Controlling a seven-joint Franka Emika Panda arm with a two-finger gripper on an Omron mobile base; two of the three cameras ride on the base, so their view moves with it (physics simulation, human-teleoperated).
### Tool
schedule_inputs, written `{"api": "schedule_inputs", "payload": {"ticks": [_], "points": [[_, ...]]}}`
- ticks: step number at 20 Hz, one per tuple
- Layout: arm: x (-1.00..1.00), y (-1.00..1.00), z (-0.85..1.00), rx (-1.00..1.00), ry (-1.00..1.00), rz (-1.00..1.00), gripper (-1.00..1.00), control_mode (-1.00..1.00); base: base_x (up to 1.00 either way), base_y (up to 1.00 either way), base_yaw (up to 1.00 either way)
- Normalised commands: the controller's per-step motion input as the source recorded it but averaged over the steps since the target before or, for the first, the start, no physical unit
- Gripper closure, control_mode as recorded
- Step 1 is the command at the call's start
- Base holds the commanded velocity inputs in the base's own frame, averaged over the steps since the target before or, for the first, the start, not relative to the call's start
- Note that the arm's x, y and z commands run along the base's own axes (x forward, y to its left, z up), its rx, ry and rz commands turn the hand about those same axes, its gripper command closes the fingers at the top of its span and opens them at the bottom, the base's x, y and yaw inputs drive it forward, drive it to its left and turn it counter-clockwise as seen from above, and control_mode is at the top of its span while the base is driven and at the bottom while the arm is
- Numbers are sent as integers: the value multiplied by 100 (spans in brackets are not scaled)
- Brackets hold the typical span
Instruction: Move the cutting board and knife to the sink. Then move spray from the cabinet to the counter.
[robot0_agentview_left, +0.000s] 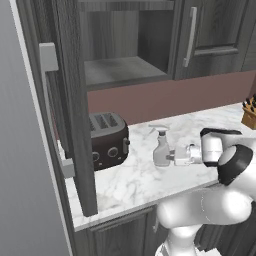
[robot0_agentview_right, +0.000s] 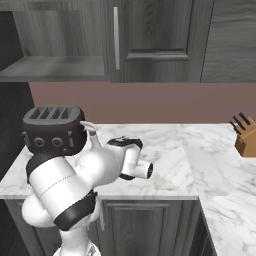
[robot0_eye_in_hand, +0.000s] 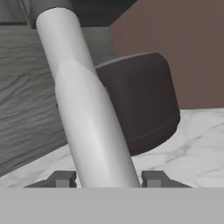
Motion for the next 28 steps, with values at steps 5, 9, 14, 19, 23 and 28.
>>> {"api": "schedule_inputs", "payload": {"ticks": [5,9,14,19,23,28], "points": [[11,-2,-11,8,0,0,100,-100,0,0,0],[14,0,-8,9,0,0,100,-100,0,0,0],[3,0,-3,0,-2,0,100,-100,0,0,0],[22,0,-19,-3,-6,0,100,-100,0,0,0],[24,0,-22,-2,-5,0,100,-100,0,0,0],[5,0,-10,0,-1,0,100,-100,0,0,0]]}}
